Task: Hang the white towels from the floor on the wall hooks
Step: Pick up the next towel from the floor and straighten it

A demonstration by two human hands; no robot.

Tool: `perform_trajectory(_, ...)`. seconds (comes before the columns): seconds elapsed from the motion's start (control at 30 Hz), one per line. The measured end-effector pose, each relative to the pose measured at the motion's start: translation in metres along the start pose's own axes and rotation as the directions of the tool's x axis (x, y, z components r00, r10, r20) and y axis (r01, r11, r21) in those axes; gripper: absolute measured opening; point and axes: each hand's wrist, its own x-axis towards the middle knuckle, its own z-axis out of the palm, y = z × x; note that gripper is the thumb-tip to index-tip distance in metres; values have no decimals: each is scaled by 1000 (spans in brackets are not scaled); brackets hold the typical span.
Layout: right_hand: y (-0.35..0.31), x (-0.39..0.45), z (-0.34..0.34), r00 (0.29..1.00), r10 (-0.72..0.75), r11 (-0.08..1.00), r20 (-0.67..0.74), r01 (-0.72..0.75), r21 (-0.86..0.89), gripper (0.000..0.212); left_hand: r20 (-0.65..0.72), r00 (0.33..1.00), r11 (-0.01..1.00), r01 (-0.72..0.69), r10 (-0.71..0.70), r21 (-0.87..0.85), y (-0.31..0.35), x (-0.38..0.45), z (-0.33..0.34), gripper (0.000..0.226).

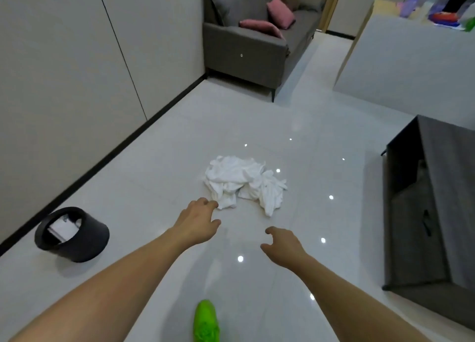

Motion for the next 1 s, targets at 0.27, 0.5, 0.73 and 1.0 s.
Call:
perform_trajectory(0.27, -39, 107, -9, 992, 72, 989, 99, -84, 125, 55, 110, 992, 998, 65, -64, -7, -44, 121, -18, 53)
perform_trajectory(0.5, -39, 243, -34, 978, 124, 978, 169, -149, 148, 54, 174, 978, 992, 119, -110, -38, -58, 243, -13, 51)
perform_trajectory(0.73, -42, 394, -51, 930, 180, 892, 321, -292, 346, 50, 289, 921, 959, 281, -262, -25, -72, 374, -9, 47)
perform_trajectory(1.0, -29, 546, -38, 889, 239, 857, 391, -382, 345, 46, 293, 898, 924, 370, -329, -94, -93, 534, 16, 43)
